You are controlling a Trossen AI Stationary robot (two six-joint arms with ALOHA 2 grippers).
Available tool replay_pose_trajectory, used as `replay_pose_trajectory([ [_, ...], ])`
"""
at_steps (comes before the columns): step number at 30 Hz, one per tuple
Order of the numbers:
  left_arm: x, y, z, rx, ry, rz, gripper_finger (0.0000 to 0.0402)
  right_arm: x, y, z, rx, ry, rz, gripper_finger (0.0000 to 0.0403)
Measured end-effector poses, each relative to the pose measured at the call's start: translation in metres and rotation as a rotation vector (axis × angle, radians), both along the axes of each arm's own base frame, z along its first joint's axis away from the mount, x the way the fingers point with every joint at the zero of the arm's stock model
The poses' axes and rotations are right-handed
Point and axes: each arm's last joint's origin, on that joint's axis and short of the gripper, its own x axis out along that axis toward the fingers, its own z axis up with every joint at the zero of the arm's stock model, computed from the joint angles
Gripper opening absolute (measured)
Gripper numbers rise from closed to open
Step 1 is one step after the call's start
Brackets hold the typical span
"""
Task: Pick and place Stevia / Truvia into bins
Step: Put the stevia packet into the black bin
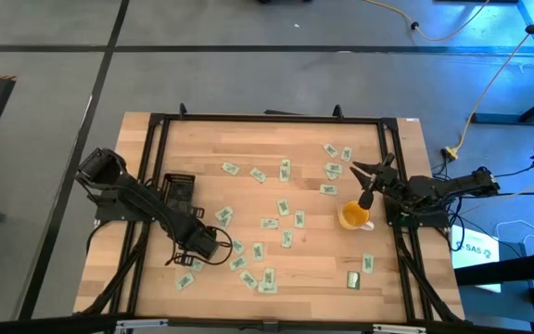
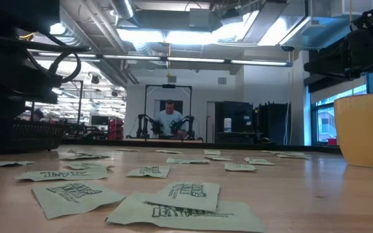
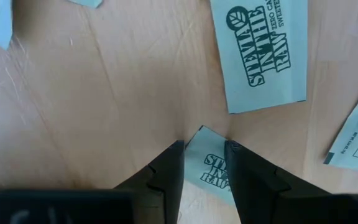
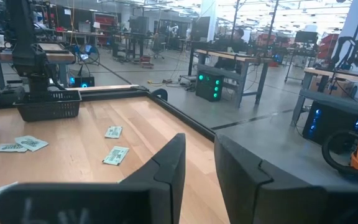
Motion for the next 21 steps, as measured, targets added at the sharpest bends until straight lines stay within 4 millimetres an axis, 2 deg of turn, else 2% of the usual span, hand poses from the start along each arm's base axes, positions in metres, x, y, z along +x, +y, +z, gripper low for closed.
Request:
replay_pose_trajectory([
  [9,0.001,0.0,0.0,0.0,0.0,-0.014,0.0115,0.0,0.0,0.0,0.0,0.0,0.0,0.009],
  [21,0.012,-0.007,0.008,-0.026,-0.053,-0.015,0.0115,0.0,0.0,0.0,0.0,0.0,0.0,0.009],
])
